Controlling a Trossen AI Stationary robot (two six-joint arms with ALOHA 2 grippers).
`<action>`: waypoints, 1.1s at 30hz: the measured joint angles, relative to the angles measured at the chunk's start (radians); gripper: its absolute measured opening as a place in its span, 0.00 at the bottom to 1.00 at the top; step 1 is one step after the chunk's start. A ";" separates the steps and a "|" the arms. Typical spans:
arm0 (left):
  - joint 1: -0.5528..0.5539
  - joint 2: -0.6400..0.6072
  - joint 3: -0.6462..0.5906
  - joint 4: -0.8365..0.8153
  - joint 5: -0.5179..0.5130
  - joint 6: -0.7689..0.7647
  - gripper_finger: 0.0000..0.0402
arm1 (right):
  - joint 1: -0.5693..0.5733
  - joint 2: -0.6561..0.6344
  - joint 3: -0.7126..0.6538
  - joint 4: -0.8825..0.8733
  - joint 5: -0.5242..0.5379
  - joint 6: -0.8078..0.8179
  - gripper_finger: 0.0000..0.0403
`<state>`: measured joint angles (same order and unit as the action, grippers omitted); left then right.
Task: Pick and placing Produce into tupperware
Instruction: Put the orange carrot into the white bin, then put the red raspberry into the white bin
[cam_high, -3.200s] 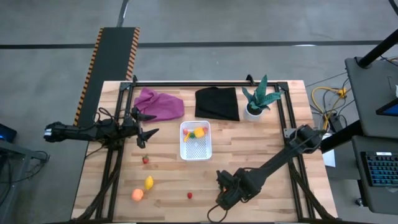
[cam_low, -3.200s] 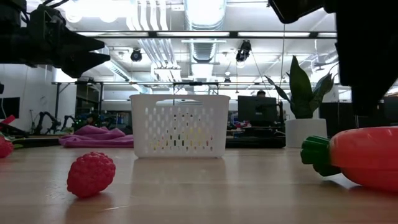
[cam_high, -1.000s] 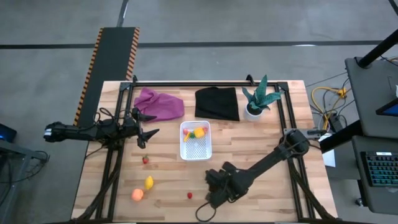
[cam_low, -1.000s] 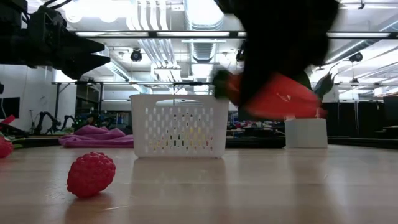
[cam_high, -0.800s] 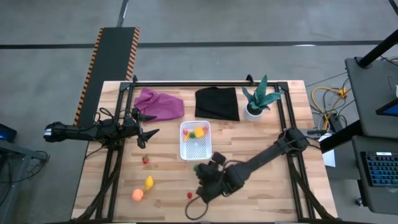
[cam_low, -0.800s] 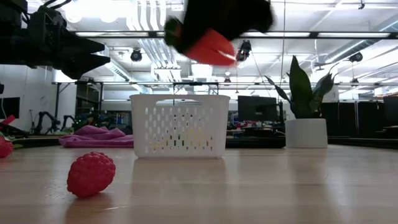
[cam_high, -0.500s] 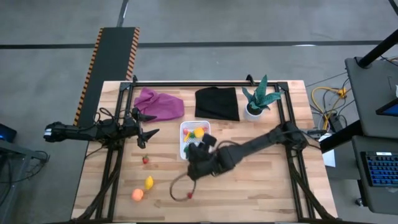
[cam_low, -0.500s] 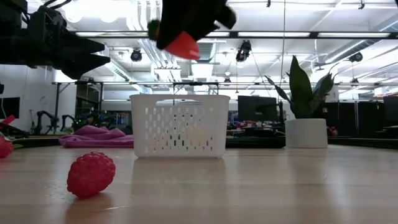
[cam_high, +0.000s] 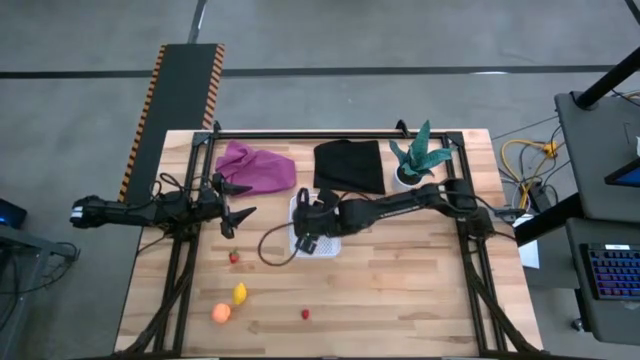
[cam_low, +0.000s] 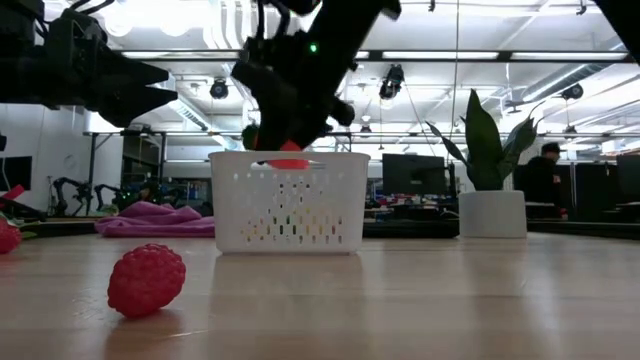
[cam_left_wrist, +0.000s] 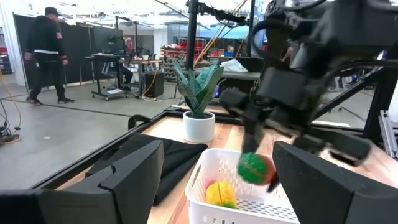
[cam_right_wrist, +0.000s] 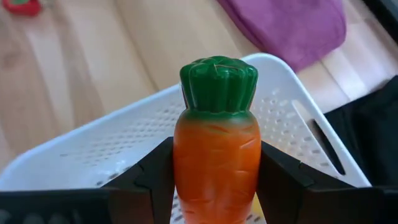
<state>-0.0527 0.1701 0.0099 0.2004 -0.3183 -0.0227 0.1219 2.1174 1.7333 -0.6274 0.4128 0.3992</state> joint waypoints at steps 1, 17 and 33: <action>0.000 0.001 0.000 -0.001 0.000 0.000 0.72 | -0.010 0.000 -0.010 0.013 -0.004 0.000 0.42; 0.000 0.001 0.000 -0.001 0.000 0.002 0.72 | -0.094 0.000 -0.104 0.122 -0.157 0.053 0.45; 0.000 0.000 0.000 -0.009 0.000 0.002 0.72 | -0.070 -0.046 -0.109 0.161 -0.290 0.008 0.74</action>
<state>-0.0528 0.1699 0.0101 0.1909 -0.3183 -0.0212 0.0524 2.0717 1.6245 -0.4660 0.1231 0.4073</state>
